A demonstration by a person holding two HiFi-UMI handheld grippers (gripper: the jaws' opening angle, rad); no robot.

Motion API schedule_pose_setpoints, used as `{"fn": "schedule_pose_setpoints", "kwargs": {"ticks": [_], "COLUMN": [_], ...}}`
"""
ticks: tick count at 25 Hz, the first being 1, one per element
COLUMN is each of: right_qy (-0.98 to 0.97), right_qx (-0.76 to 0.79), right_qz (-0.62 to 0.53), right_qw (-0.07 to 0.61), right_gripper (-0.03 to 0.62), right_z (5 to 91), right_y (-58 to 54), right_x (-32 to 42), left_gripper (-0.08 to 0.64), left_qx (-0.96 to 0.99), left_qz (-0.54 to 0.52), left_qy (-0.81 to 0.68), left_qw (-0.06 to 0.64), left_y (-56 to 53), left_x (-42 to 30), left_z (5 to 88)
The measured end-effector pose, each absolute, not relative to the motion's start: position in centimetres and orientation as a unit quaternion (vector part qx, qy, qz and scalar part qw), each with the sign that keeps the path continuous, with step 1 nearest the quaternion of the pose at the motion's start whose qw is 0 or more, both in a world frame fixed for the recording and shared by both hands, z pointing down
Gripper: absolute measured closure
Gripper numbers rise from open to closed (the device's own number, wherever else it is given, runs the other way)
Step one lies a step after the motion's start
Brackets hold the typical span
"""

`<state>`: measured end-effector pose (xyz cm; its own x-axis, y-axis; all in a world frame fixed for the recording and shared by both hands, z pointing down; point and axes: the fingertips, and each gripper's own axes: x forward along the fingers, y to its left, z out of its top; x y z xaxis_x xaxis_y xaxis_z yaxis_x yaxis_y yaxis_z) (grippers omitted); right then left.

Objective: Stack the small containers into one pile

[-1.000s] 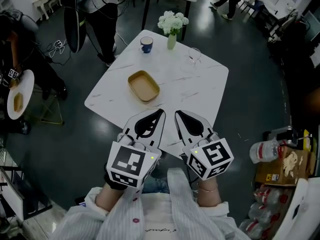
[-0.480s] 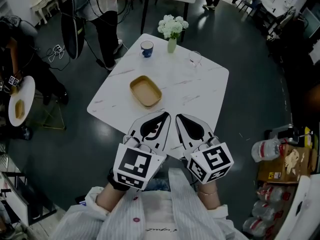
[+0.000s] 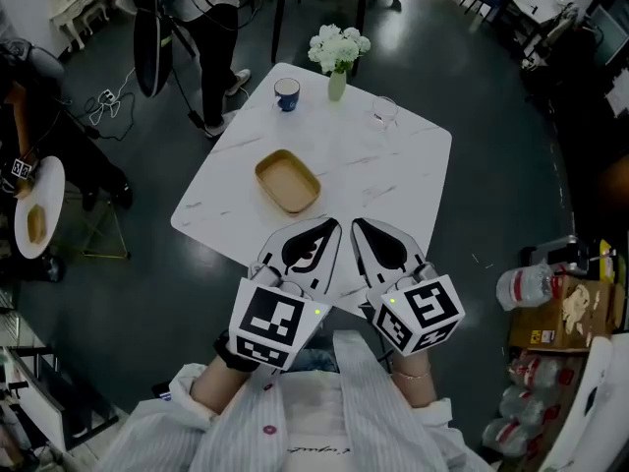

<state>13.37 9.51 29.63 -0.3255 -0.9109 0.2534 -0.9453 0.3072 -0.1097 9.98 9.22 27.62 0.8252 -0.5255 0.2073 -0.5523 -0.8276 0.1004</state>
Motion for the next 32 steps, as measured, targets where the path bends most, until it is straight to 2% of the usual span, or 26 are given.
{"fn": "schedule_pose_setpoints", "kwargs": {"ticks": [25,32], "right_qy": [-0.805,-0.804], "right_qx": [0.575,0.577], "right_qz": [0.113,0.114], "right_qw": [0.087,0.09], "right_gripper": [0.583,0.583], "right_z": [29.7,29.7], "right_y": [9.6,9.7], "right_x": [12.8,13.5], "left_gripper": [0.543,0.543], "left_qx": [0.958,0.963], "left_qz": [0.082,0.077], "left_qy": [-0.269,-0.256], "left_qw": [0.055,0.028], "left_y": [8.3,8.9], "left_x": [10.2,10.9], "left_z": [28.0,27.8]}}
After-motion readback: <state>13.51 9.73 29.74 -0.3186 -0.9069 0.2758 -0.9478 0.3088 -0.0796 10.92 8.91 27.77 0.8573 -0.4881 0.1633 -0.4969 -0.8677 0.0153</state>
